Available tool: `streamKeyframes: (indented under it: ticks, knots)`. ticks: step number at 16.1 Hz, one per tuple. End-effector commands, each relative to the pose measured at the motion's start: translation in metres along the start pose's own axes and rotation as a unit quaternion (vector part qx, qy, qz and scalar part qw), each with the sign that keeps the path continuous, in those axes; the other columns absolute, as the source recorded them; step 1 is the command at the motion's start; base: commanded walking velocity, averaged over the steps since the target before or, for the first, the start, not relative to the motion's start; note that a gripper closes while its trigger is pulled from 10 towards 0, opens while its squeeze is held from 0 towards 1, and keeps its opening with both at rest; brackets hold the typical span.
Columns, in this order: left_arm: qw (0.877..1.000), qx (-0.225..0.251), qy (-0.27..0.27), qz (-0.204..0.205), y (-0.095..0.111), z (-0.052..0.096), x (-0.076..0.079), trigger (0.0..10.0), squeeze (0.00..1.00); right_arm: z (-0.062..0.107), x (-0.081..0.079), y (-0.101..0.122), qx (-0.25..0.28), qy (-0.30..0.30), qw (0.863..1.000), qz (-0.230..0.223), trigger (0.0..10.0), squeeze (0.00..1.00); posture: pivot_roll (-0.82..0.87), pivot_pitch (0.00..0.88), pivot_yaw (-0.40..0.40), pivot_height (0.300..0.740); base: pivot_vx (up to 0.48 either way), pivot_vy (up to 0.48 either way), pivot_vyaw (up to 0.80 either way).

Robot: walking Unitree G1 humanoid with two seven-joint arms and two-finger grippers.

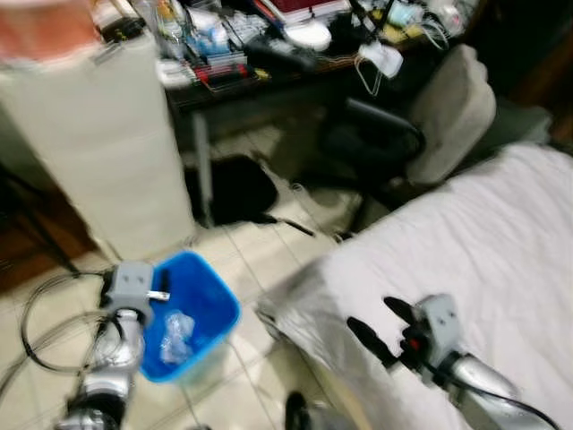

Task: Clean up the room

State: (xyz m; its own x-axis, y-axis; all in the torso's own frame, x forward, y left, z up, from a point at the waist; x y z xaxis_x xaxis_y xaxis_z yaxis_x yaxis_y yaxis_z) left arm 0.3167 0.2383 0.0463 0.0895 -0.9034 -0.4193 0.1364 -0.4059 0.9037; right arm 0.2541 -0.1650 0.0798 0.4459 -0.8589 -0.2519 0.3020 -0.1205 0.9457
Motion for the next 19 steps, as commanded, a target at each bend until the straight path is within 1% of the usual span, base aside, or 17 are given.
streamKeyframes:
  ticks: [1,2,3,4,5,6,7,8,9,10,11,12,13,14,15,17,19]
  knots:
    - [0.998,0.039,-0.022,0.034,0.014,0.006,0.011,10.0,0.0,-0.002,0.007,-0.002,0.008,-0.023,1.0,-0.002,10.0,0.07,-0.04,0.062,-0.058,0.74,0.0,0.0,0.0]
    - [0.995,0.068,-0.045,0.061,0.029,0.012,0.023,10.0,0.0,-0.012,0.011,0.0,0.028,-0.04,0.999,-0.007,10.0,0.07,0.01,0.006,-0.034,0.74,0.0,0.0,0.0]
    - [0.99,0.102,-0.066,0.079,0.048,0.019,0.036,10.0,0.0,-0.02,0.016,0.005,0.052,-0.06,0.997,-0.009,10.0,0.07,0.02,0.0,-0.023,0.74,0.0,0.0,0.0]
    - [0.984,0.139,-0.08,0.083,0.068,0.026,0.045,10.0,0.0,-0.023,0.019,0.011,0.077,-0.075,0.994,-0.013,10.0,0.07,0.03,0.0,-0.008,0.74,0.0,0.0,0.0]
    - [0.978,0.176,-0.089,0.07,0.084,0.031,0.049,10.0,0.0,-0.025,0.019,0.014,0.093,-0.08,0.992,-0.012,10.0,0.07,0.03,0.0,-0.002,0.74,0.0,0.0,0.0]
    - [0.974,0.199,-0.09,0.068,0.095,0.036,0.048,10.0,0.0,-0.028,0.018,0.013,0.102,-0.083,0.991,-0.009,10.0,0.07,0.04,0.0,0.006,0.74,0.0,0.0,0.0]
    - [0.972,0.204,-0.064,0.098,0.106,0.042,0.041,10.0,0.0,-0.026,0.02,0.014,0.122,-0.095,0.988,-0.016,10.0,0.07,0.03,0.0,0.007,0.74,0.0,0.0,0.0]
    - [0.972,0.203,-0.058,0.102,0.107,0.045,0.04,10.0,0.0,-0.024,0.021,0.014,0.128,-0.101,0.986,-0.019,10.0,0.07,0.03,0.0,0.006,0.74,0.0,0.0,0.0]
    - [0.975,0.187,-0.059,0.105,0.103,0.048,0.042,10.0,0.0,-0.024,0.023,0.013,0.131,-0.111,0.985,-0.023,10.0,0.07,0.02,0.0,0.008,0.74,0.0,0.0,0.0]
    - [0.979,0.165,-0.058,0.101,0.095,0.046,0.044,10.0,0.0,-0.024,0.023,0.011,0.129,-0.11,0.985,-0.022,10.0,0.07,0.02,0.0,0.009,0.74,0.0,0.0,-0.8]
    - [0.986,0.121,-0.062,0.093,0.078,0.039,0.048,10.0,0.0,-0.029,0.023,0.012,0.128,-0.108,0.986,-0.01,10.0,0.07,-0.01,0.0,0.019,0.74,0.0,0.0,-0.8]
    - [0.988,0.111,-0.067,0.088,0.073,0.034,0.05,10.0,0.0,-0.032,0.024,0.015,0.129,-0.109,0.986,-0.004,10.0,0.06,-0.02,0.0,0.024,0.74,0.0,0.0,-0.8]
    - [0.988,0.097,-0.082,0.092,0.069,0.033,0.055,10.0,0.0,-0.034,0.025,0.017,0.13,-0.111,0.985,0.002,10.0,0.07,-0.03,0.0,0.027,0.74,0.0,0.0,-0.8]
    - [0.988,0.093,-0.086,0.093,0.068,0.032,0.056,10.0,0.0,-0.035,0.026,0.017,0.13,-0.112,0.985,0.003,10.0,0.06,-0.03,0.0,0.027,0.74,0.0,0.0,-0.8]
    - [0.988,0.096,-0.098,0.078,0.07,0.032,0.061,10.0,0.0,-0.035,0.029,0.02,0.132,-0.12,0.984,0.006,10.0,0.06,-0.04,0.0,0.031,0.74,0.0,0.0,-0.8]
    - [0.987,0.101,-0.109,0.057,0.071,0.031,0.068,10.0,0.0,-0.035,0.032,0.021,0.132,-0.128,0.983,0.012,10.0,0.06,-0.05,0.0,0.032,0.74,0.0,0.0,-0.8]
    - [0.987,0.097,-0.112,0.053,0.068,0.027,0.068,10.0,0.0,-0.031,0.035,0.019,0.131,-0.138,0.981,0.017,10.0,0.06,-0.06,0.0,0.033,0.74,0.0,0.0,-0.8]
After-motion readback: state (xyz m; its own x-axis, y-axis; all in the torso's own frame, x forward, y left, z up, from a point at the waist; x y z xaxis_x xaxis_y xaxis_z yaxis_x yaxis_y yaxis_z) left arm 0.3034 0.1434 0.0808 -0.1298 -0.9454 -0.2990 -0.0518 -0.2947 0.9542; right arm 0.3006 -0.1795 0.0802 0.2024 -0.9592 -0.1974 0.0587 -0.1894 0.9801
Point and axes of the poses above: a point about 5 cm out from each wrist's last joint towards the gripper, its own z axis pointing back from the gripper into the wrist, its own y axis along the axis of the wrist's last joint, x = y × z, the point moved 2 cm from there along -z, pointing out of the wrist towards the gripper, and after that the axes turned 10 degrees about -z, right-handed, at the moved point
